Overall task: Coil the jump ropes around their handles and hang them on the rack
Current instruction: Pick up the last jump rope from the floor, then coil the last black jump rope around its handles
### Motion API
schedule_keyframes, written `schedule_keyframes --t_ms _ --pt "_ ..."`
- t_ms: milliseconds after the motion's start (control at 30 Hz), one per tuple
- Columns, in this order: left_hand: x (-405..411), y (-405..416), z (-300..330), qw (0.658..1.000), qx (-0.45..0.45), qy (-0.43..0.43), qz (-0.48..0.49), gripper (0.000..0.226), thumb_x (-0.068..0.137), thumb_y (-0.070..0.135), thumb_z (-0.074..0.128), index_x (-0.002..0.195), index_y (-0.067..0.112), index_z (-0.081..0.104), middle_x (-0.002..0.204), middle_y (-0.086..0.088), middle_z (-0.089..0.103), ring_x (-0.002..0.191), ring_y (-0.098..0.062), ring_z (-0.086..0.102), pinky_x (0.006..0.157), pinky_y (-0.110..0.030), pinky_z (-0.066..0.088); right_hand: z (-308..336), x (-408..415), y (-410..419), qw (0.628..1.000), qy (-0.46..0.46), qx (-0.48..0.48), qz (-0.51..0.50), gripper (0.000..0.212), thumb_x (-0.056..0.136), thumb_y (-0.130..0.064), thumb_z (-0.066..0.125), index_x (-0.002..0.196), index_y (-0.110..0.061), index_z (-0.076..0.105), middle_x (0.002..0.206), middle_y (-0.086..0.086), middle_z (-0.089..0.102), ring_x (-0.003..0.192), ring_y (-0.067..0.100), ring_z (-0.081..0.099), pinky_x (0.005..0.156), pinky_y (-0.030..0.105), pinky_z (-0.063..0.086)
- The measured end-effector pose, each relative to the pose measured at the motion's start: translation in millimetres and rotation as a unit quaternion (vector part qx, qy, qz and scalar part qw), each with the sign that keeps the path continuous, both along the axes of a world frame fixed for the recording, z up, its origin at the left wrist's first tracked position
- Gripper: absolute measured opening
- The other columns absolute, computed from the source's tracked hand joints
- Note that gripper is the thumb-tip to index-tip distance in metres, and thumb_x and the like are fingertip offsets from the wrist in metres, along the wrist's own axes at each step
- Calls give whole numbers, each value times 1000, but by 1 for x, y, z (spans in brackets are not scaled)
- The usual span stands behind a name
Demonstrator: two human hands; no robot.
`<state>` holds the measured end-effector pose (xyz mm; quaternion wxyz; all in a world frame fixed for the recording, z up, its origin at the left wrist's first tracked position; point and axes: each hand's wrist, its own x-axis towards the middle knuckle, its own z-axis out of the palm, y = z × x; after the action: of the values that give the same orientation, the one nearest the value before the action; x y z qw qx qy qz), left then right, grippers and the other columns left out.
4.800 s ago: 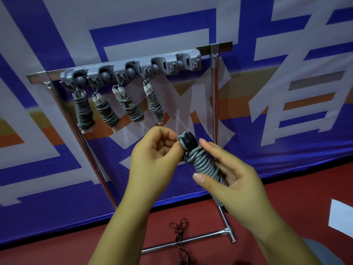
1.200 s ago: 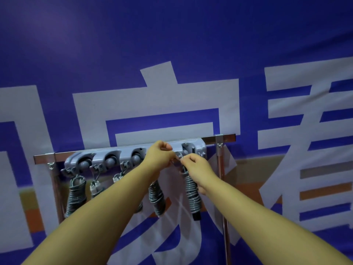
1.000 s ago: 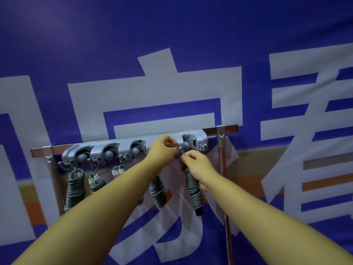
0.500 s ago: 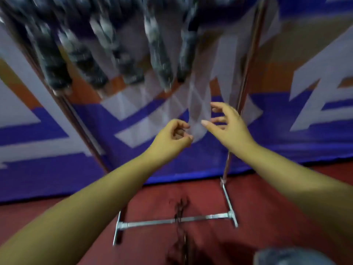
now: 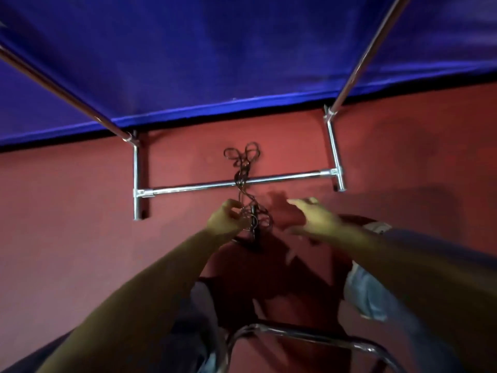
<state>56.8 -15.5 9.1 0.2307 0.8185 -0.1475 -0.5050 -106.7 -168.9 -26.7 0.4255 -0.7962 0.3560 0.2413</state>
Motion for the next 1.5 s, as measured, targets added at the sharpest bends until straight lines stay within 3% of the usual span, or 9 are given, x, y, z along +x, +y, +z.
schedule_keyframes --t_ms 233,300,367,567,767,867,1000,1333,1500 --pt "-19 32 -115 993 111 37 18 65 63 31 77 123 24 55 123 -14 53 97 -28 61 66 -32 57 -82 16 38 997 25 68 10 81 78 -41 74 146 -25 33 144 14 35 135 29 36 109 30 31" --pt "-20 38 -128 985 166 33 43 60 76 33 70 131 31 48 125 -16 52 93 -26 60 59 -24 51 -93 30 47 997 15 79 13 73 82 -34 72 145 -23 37 141 12 41 132 25 41 104 25 31" --pt "-20 40 -141 978 202 19 58 56 86 35 63 138 33 42 127 -15 54 101 -28 59 78 -30 53 -107 44 58 996 7 94 11 64 84 -26 69 142 -19 43 141 10 48 129 23 46 103 24 33" --pt "-17 32 -169 925 110 173 320 28 94 18 55 121 12 60 107 -11 66 96 -26 64 90 -38 51 -140 66 82 989 121 86 -2 49 91 -32 59 138 -24 47 145 16 26 130 36 38 111 33 31" --pt "-15 11 -171 889 1 200 412 17 96 5 48 109 2 58 93 -18 63 82 -31 62 79 -42 52 -136 88 100 911 67 310 -264 24 91 1 47 108 -3 63 108 21 63 92 28 59 81 35 48" --pt "-8 7 -153 881 -37 239 406 13 98 16 48 100 9 57 86 -11 65 73 -21 64 64 -30 55 -118 82 86 879 21 340 -333 22 88 5 53 77 -14 58 84 11 61 75 17 56 61 23 42" --pt "4 -2 -117 884 -56 270 377 36 96 37 48 101 6 65 74 -2 69 62 -15 65 57 -24 52 -76 76 73 862 -47 325 -387 21 86 2 61 84 -18 55 87 8 64 74 17 61 56 20 45" --pt "-8 -21 80 906 -236 247 248 34 91 12 54 121 -4 50 108 -22 60 83 -26 59 68 -35 52 121 51 65 822 -243 267 -440 29 84 6 60 89 -21 52 83 3 61 80 23 59 57 26 43" --pt "-53 5 201 882 -322 219 264 9 92 0 50 96 8 51 78 -16 61 55 -23 59 47 -29 51 237 12 91 824 -339 248 -381 18 90 -1 59 94 -18 58 80 3 61 70 12 57 58 20 47"
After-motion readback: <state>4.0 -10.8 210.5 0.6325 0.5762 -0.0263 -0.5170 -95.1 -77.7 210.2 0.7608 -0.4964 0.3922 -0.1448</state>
